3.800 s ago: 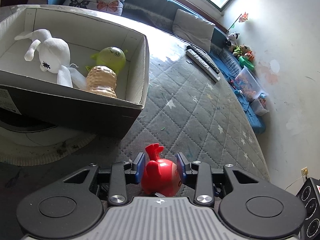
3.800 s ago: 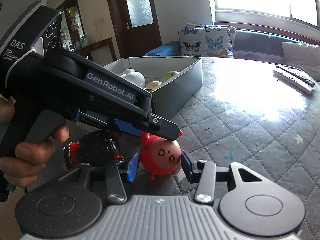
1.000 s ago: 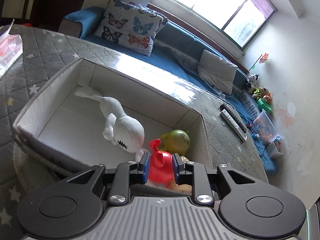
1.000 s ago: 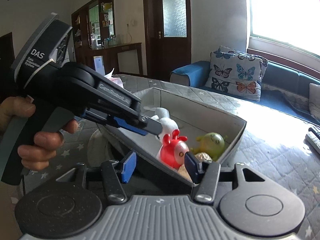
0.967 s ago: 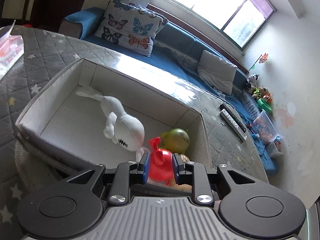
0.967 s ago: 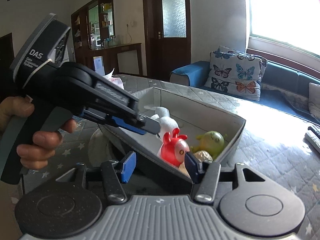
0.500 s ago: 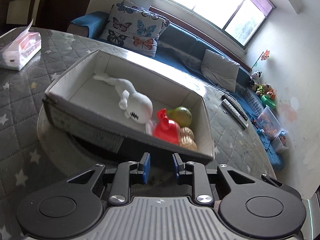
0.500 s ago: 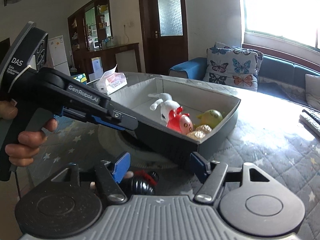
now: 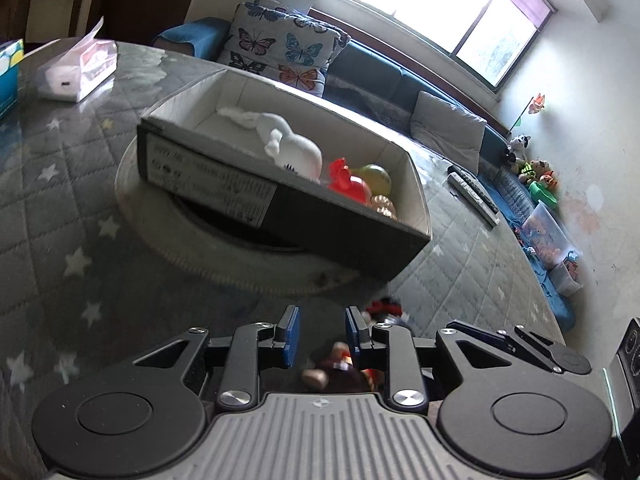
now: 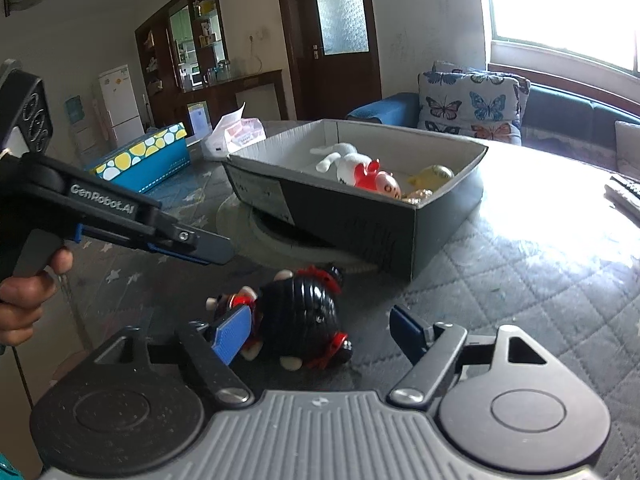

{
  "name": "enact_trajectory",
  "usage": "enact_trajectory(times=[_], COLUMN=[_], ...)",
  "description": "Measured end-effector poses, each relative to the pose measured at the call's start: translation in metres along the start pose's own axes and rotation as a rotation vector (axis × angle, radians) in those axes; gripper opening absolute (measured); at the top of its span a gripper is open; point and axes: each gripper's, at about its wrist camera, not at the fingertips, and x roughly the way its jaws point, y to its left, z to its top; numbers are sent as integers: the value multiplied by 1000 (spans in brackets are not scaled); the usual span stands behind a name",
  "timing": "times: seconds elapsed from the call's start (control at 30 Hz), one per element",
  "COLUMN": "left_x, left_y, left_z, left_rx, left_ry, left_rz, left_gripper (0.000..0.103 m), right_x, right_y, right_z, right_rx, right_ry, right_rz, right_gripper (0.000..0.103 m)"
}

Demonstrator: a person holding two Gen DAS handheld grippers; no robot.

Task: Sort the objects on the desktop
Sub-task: 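Move the left gripper to the black-haired boy figurine on the table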

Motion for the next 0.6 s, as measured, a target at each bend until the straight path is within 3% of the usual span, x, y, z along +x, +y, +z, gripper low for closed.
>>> enact_trajectory(times=[0.6], left_x=[-14], left_y=[-2], left_z=[-33], left_rx=[-4], left_ry=[19], left_rz=[-7], left_gripper=[29], right_x=[11], right_y=[4], right_z=[-14], right_rx=[-18], right_ry=[45], right_rz=[20], right_gripper=[83])
